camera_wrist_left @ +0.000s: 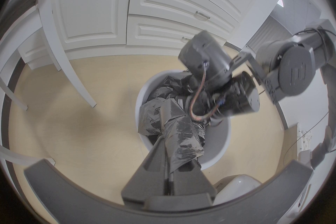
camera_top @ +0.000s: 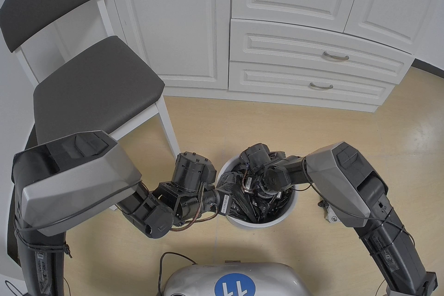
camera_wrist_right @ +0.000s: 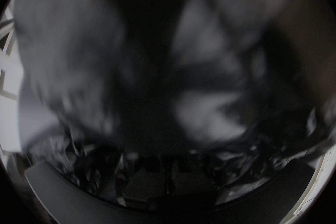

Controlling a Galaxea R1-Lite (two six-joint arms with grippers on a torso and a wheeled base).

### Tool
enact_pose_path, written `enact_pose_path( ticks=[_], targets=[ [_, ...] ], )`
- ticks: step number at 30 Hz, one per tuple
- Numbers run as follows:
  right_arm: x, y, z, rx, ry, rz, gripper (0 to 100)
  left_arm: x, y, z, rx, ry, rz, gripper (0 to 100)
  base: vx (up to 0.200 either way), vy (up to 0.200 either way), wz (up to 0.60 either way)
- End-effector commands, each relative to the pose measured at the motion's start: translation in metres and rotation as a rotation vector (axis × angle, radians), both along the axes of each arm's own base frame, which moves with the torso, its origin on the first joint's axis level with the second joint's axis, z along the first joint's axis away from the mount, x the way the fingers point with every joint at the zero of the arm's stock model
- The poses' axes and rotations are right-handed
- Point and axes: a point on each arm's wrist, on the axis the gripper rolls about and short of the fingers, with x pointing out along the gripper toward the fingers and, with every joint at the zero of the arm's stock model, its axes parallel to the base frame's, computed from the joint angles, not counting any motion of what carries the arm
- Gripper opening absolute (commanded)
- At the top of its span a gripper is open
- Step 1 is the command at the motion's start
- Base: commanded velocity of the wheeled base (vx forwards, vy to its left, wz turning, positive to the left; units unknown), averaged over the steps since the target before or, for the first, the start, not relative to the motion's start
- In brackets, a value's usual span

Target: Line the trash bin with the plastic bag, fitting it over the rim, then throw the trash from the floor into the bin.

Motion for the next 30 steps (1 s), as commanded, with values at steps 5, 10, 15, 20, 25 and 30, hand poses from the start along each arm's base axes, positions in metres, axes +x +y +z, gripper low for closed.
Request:
enact_pose_path(
  ticks=[5,10,15,20,25,30],
  targets=[
    [-0.014,0.015,-0.016,0.088,0.147,0.142,0,0.0,0.004,0.012,-0.016,-0.025,0.01,0,0.0,0.0,0.0],
    [-0.017,0.016,-0.017,0.092,0.185,0.216,0,0.0,0.006,0.013,-0.029,-0.043,0.014,0,0.0,0.0,0.0],
    [-0.04,0.039,-0.016,0.079,0.268,0.293,0,0.0,0.009,0.024,-0.046,-0.065,0.021,0,0.0,0.0,0.0],
    [-0.037,0.039,0.022,0.147,0.214,0.262,0,-0.005,0.015,0.044,-0.072,-0.099,0.026,0,0.0,0.0,0.0],
    [-0.037,0.036,0.051,0.241,0.207,0.201,0,-0.007,0.025,0.061,-0.094,-0.129,0.044,0,0.0,0.0,0.0],
    [-0.029,0.025,0.059,0.195,0.14,0.125,0,-0.007,0.029,0.064,-0.096,-0.133,0.051,0,0.0,0.0,0.0]
  ],
)
